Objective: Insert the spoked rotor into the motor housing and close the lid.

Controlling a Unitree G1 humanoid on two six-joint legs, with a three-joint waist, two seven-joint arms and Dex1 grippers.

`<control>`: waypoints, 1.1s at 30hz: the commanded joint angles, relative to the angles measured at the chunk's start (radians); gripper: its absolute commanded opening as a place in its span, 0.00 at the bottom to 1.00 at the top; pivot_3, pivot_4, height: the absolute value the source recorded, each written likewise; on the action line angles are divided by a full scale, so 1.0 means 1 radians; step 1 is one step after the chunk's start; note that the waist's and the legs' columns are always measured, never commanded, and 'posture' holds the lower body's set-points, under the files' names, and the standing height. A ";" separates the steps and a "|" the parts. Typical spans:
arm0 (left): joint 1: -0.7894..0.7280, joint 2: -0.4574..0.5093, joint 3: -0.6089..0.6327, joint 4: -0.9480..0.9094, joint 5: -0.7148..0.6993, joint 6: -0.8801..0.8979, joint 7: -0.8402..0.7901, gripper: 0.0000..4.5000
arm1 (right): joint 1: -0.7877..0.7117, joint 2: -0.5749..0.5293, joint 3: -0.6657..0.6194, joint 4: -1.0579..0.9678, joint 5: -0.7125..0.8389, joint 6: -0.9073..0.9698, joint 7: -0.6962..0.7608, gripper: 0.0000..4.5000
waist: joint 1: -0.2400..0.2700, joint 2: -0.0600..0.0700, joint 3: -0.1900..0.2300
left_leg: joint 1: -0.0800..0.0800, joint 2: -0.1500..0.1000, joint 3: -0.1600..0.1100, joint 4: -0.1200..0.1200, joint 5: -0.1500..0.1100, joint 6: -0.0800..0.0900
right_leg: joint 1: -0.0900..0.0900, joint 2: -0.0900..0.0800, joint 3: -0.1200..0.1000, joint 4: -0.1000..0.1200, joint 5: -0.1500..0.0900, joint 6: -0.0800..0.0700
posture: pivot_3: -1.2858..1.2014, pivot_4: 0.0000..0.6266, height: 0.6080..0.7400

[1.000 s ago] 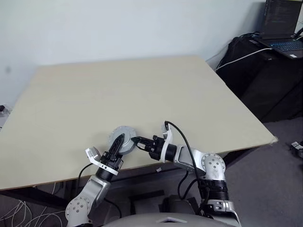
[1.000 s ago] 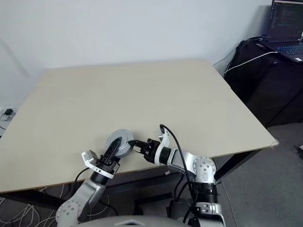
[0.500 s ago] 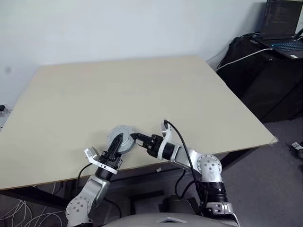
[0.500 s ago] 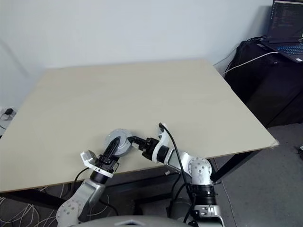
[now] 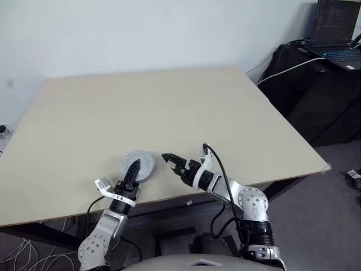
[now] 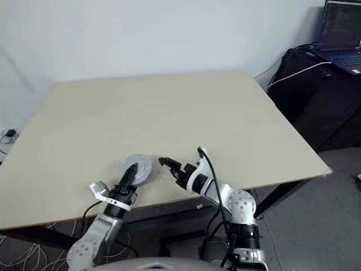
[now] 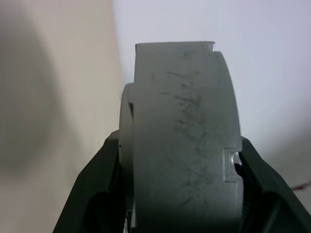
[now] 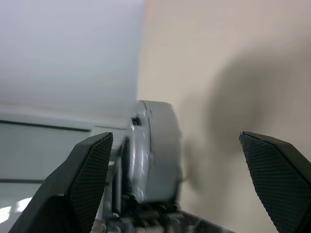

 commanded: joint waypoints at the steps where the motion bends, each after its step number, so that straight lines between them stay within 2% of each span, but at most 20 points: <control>1: -0.072 -0.080 0.026 -0.043 0.024 -0.092 0.048 0.48 | 0.013 -0.072 0.100 -0.113 -0.215 -0.127 0.080 1.00 | 0.003 0.000 0.000 | 0.000 0.000 0.000 0.000 0.000 0.000 | 0.000 0.000 0.000 0.000 0.000 0.000 | 0.52 0.00 1.00; 7: -0.173 -0.101 0.095 -0.020 0.085 -0.275 0.164 0.48 | 0.051 -0.216 0.333 -0.169 -0.589 -0.385 0.242 1.00 | 0.002 -0.003 0.000 | 0.000 0.000 0.000 0.001 0.000 0.000 | 0.001 0.001 0.000 0.000 0.000 0.000 | 0.52 0.00 1.00; 11: -0.250 -0.076 0.153 0.038 0.102 -0.360 0.203 0.48 | 0.081 -0.225 0.382 -0.163 -0.694 -0.516 0.317 1.00 | 0.003 -0.007 0.000 | 0.000 -0.001 0.000 0.002 0.000 0.000 | 0.002 0.002 0.000 0.000 0.000 0.000 | 0.52 0.00 1.00; 16: -0.364 -0.018 0.241 0.161 0.118 -0.441 0.209 0.48 | 0.096 -0.296 0.483 -0.121 -0.941 -0.739 0.378 1.00 | 0.008 -0.013 -0.001 | 0.001 0.000 -0.001 0.005 0.000 0.000 | 0.005 0.002 0.000 0.000 0.001 0.001 | 0.52 0.00 1.00; 23: -0.486 0.038 0.331 0.326 0.153 -0.468 0.190 0.48 | 0.140 -0.261 0.467 -0.030 -1.071 -0.983 0.369 1.00 | 0.010 -0.021 0.000 | 0.003 0.000 -0.003 0.006 0.000 -0.001 | 0.009 0.002 -0.001 -0.001 0.001 0.001 | 0.52 0.00 1.00; 33: -0.646 0.106 0.428 0.583 0.194 -0.498 0.174 0.48 | 0.212 -0.254 0.424 -0.015 -1.066 -1.042 0.435 1.00 | 0.010 -0.022 0.000 | 0.007 0.000 -0.004 0.007 0.000 -0.001 | 0.013 0.002 -0.002 -0.001 0.001 0.001 | 0.52 0.00 1.00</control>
